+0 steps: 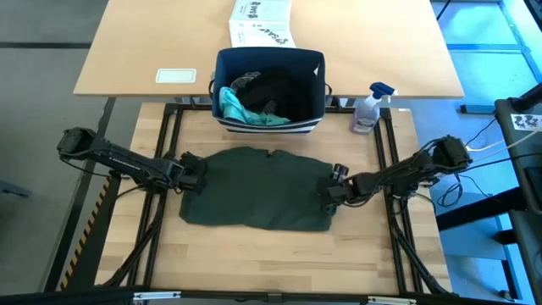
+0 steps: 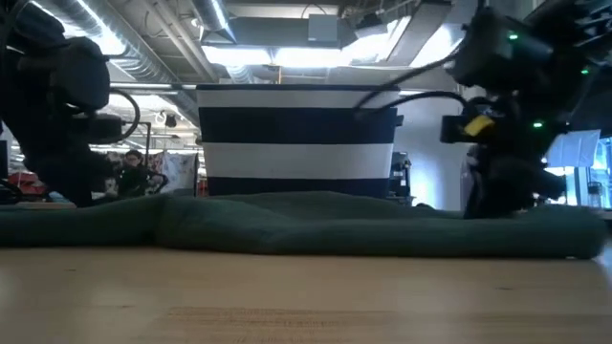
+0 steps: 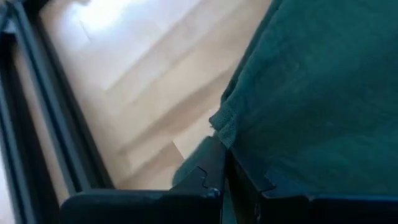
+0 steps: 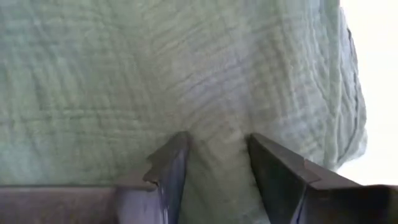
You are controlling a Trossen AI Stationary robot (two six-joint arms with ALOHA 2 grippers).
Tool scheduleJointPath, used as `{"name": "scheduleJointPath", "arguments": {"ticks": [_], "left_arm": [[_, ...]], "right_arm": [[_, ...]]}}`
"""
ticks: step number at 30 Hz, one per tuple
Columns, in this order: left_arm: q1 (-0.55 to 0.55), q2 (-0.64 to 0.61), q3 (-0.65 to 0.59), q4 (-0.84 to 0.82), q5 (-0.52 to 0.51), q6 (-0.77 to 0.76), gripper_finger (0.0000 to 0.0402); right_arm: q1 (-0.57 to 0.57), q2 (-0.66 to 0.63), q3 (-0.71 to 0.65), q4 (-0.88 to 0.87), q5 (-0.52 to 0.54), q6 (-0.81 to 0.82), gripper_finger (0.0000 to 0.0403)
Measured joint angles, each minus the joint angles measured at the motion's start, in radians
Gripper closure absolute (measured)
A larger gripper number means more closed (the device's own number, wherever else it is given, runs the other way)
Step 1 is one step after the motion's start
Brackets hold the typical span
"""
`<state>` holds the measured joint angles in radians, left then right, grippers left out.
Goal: Fold Laundry from Bin
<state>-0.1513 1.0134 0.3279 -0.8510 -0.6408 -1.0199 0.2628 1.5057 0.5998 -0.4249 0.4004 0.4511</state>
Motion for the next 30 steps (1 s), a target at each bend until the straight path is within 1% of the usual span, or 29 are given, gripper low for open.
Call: {"name": "scheduleJointPath", "arguments": {"ticks": [3,5,9,13,15,17,20,24,27,30], "left_arm": [[0.0,0.0,0.0,0.003,0.054,0.0,0.0393],[0.0,0.0,0.0,0.01,0.066,-0.001,0.0393],[0.0,0.0,0.0,0.053,0.049,0.015,0.0393],[0.001,0.0,0.0,0.085,0.026,0.083,0.0393],[0.007,0.0,0.0,0.089,0.024,0.11,0.0387],[0.017,0.0,0.0,0.088,0.032,0.111,0.0373],[0.031,0.0,0.0,0.089,0.056,0.131,0.0341],[0.054,0.0,0.006,0.106,0.119,0.172,0.0296],[0.07,0.0,0.045,0.103,0.14,0.206,0.0272],[0.075,0.0,0.104,0.104,0.129,0.264,0.0259]], "right_arm": [[0.034,-0.022,-0.002,-0.059,-0.002,-0.003,0.0226],[0.047,-0.045,-0.003,-0.063,-0.006,-0.008,0.0226],[0.045,-0.1,0.001,-0.063,-0.015,-0.014,0.0226],[0.045,-0.161,0.049,-0.048,0.04,-0.014,0.0226],[0.045,-0.185,0.073,-0.048,0.046,-0.012,0.0226],[0.045,-0.201,0.096,-0.039,0.052,-0.002,0.0226],[0.045,-0.205,0.115,-0.038,0.052,0.016,0.0226],[0.045,-0.206,0.122,-0.033,0.051,0.077,0.0221],[0.045,-0.206,0.122,-0.033,0.05,0.122,0.0201],[0.041,-0.206,0.122,-0.031,0.051,0.141,0.0175]]}}
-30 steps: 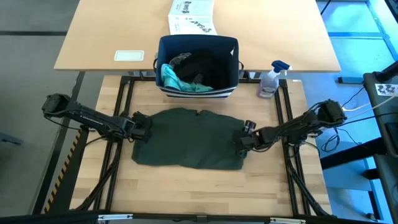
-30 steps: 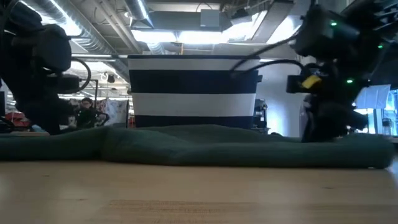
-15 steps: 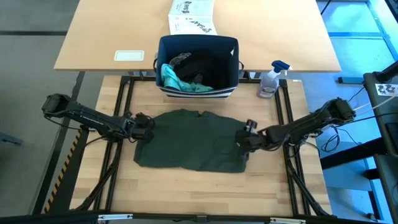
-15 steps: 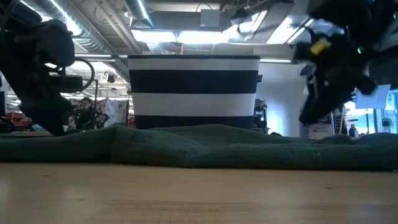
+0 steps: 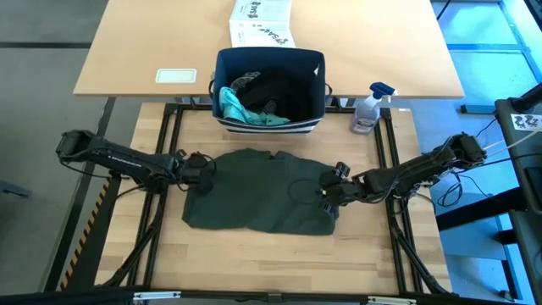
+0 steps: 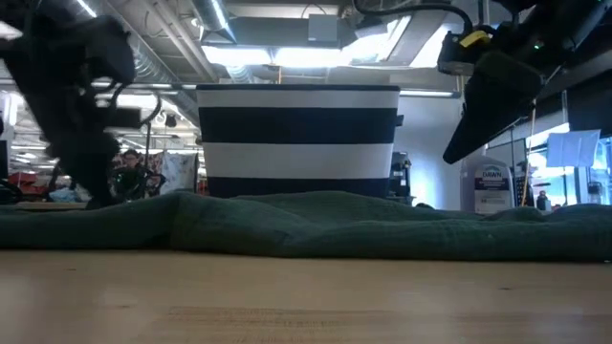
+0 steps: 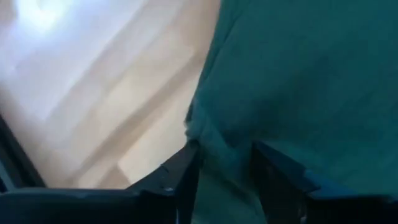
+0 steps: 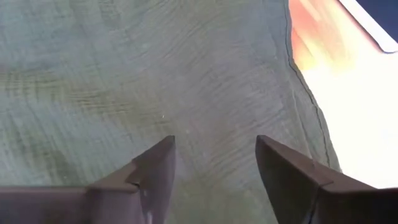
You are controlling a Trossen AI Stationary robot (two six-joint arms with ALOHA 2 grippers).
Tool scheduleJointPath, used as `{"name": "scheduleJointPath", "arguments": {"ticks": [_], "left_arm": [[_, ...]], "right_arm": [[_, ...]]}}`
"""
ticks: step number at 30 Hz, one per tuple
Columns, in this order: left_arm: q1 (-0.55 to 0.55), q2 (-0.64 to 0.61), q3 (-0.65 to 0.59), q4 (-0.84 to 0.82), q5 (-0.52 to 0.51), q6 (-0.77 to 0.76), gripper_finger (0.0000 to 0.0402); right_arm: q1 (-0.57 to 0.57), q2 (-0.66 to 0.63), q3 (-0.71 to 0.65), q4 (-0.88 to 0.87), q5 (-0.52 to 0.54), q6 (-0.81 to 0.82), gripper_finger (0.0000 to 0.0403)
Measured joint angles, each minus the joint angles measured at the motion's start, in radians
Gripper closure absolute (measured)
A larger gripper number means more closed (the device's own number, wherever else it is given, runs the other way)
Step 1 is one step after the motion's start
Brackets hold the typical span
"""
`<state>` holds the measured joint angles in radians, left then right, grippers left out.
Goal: Fold Laundry from Bin
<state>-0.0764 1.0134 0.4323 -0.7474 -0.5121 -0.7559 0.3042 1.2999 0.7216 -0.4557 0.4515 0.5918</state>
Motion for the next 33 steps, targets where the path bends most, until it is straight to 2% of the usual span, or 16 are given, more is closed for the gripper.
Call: {"name": "scheduleJointPath", "arguments": {"ticks": [5,9,11,15,17,22,29,33], "left_arm": [[0.027,0.0,0.101,0.003,-0.095,0.11,0.025],[0.114,0.0,0.129,0.055,-0.097,0.217,0.0244],[0.172,-0.001,0.12,0.124,-0.046,0.287,0.0242],[0.272,0.0,0.097,0.232,0.196,0.409,0.0241],[0.302,0.0,0.092,0.251,0.28,0.449,0.0242],[0.343,0.0,0.055,0.34,0.299,0.511,0.0242],[0.42,0.029,-0.05,0.564,0.319,0.556,0.0243],[0.463,0.088,-0.103,0.678,0.373,0.557,0.0243]], "right_arm": [[-0.047,0.0,0.0,-0.016,-0.026,-0.028,0.0149],[-0.123,0.0,-0.007,-0.006,-0.035,-0.135,0.015],[-0.17,0.0,-0.018,0.024,-0.035,-0.181,0.0154],[-0.25,0.0,-0.055,0.137,-0.072,-0.265,0.0162],[-0.277,0.0,-0.076,0.192,-0.09,-0.296,0.0164],[-0.315,0.0,-0.121,0.298,-0.096,-0.335,0.0166],[-0.334,0.0,-0.13,0.31,-0.001,-0.337,0.0166],[-0.333,0.0,-0.13,0.314,0.001,-0.336,0.0166]]}}
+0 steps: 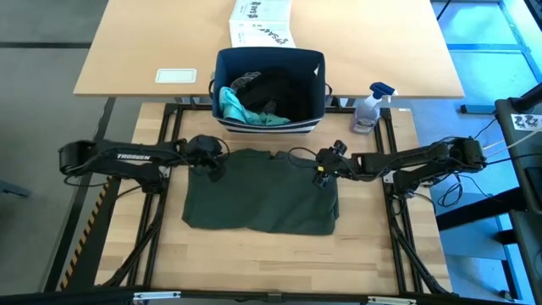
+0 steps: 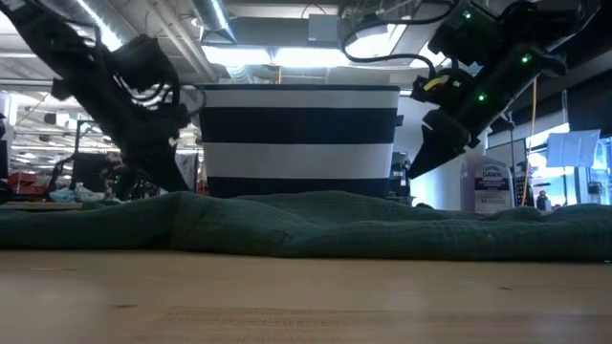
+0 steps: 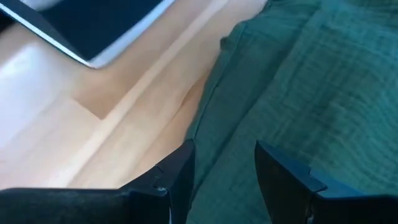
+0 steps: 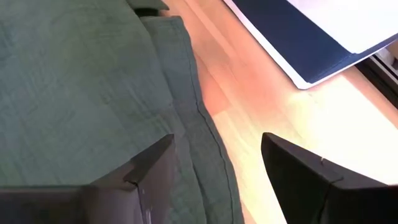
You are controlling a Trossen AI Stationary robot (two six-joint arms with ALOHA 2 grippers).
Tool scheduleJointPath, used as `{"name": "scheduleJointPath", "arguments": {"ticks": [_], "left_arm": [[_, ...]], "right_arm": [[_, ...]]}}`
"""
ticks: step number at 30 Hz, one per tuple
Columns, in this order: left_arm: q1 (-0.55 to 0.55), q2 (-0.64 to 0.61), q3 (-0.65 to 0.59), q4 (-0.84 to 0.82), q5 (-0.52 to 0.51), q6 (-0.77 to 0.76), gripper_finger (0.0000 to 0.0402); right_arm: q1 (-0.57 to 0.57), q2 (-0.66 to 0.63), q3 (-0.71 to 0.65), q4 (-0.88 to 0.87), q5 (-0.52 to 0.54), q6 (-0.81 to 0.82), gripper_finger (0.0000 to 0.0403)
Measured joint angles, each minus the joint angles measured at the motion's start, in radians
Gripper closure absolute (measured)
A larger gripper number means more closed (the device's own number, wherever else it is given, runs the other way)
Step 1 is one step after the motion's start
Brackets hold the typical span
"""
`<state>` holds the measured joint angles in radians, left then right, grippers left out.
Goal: Fold Laundry from Bin
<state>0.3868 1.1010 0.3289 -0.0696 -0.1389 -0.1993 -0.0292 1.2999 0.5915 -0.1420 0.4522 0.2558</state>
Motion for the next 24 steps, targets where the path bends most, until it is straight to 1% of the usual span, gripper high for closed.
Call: {"name": "scheduleJointPath", "arguments": {"ticks": [2,6,10,12,15,17,21,24], "left_arm": [[0.01,0.04,-0.015,0.012,0.003,0.006,0.0243],[0.029,0.098,-0.015,0.033,-0.032,0.041,0.0243],[0.041,0.142,-0.015,0.058,0.023,0.068,0.0245],[0.043,0.159,-0.014,0.069,0.031,0.085,0.0254],[0.043,0.167,-0.013,0.073,0.025,0.106,0.0282],[0.043,0.162,-0.013,0.07,0.025,0.122,0.0308],[0.035,0.126,-0.014,0.048,0.008,0.134,0.0361],[0.029,0.1,-0.014,0.037,-0.012,0.149,0.0391]], "right_arm": [[0.001,0.007,0.0,0.018,0.0,0.005,0.0166],[0.001,0.03,0.001,0.052,0.0,0.006,0.0166],[0.0,0.074,0.001,0.047,-0.002,0.007,0.0166],[0.0,0.102,0.001,0.051,-0.02,0.008,0.0166],[0.003,0.132,0.001,0.071,-0.023,0.01,0.0169],[0.002,0.138,0.001,0.09,-0.04,0.008,0.0179],[-0.029,0.139,0.001,0.083,-0.126,0.002,0.0215],[-0.063,0.139,0.001,0.071,-0.158,-0.013,0.0243]]}}
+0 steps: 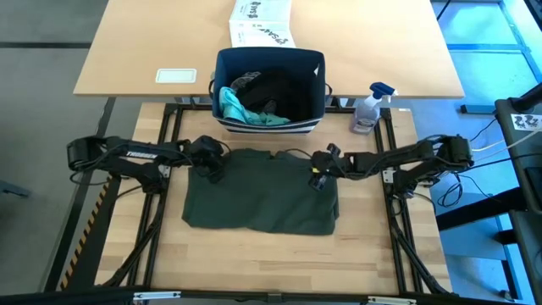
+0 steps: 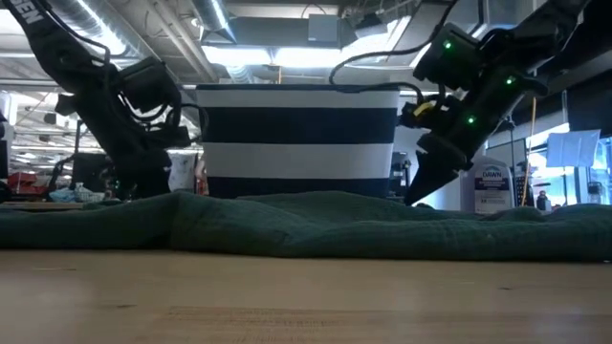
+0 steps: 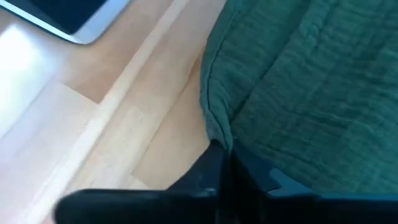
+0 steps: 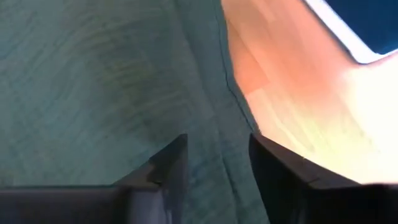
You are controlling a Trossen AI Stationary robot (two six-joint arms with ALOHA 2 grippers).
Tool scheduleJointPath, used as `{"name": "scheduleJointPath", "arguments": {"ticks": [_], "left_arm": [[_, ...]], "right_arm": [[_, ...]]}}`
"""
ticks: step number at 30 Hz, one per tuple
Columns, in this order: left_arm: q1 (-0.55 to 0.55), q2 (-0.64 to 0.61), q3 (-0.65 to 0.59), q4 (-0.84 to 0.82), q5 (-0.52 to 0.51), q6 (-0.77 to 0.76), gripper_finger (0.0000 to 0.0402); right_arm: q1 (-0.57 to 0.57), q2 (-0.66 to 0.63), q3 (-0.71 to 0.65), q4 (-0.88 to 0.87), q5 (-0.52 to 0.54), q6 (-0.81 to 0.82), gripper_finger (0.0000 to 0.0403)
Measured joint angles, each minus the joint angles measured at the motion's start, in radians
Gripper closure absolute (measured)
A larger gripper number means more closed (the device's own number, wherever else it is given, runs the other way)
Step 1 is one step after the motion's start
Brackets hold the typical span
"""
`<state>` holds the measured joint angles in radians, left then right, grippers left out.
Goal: Fold Laundry from Bin
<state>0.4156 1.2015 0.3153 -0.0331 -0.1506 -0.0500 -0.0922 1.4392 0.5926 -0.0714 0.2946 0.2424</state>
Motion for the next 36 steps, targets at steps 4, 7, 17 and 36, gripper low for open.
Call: {"name": "scheduleJointPath", "arguments": {"ticks": [4,7,17,36], "left_arm": [[0.0,-0.012,0.0,-0.001,-0.007,0.004,0.0389],[0.0,-0.012,0.0,0.0,-0.023,0.018,0.0387],[0.0,-0.013,0.0,-0.002,-0.024,0.035,0.0386],[-0.056,-0.013,0.0,0.0,-0.191,0.06,0.0386]], "right_arm": [[-0.051,0.006,0.0,0.003,-0.043,-0.014,0.0275],[-0.085,0.022,0.0,0.006,-0.103,-0.014,0.0293],[-0.104,0.138,0.002,0.085,-0.165,-0.026,0.0326],[-0.104,0.142,0.071,-0.018,-0.056,-0.118,0.0397]]}}
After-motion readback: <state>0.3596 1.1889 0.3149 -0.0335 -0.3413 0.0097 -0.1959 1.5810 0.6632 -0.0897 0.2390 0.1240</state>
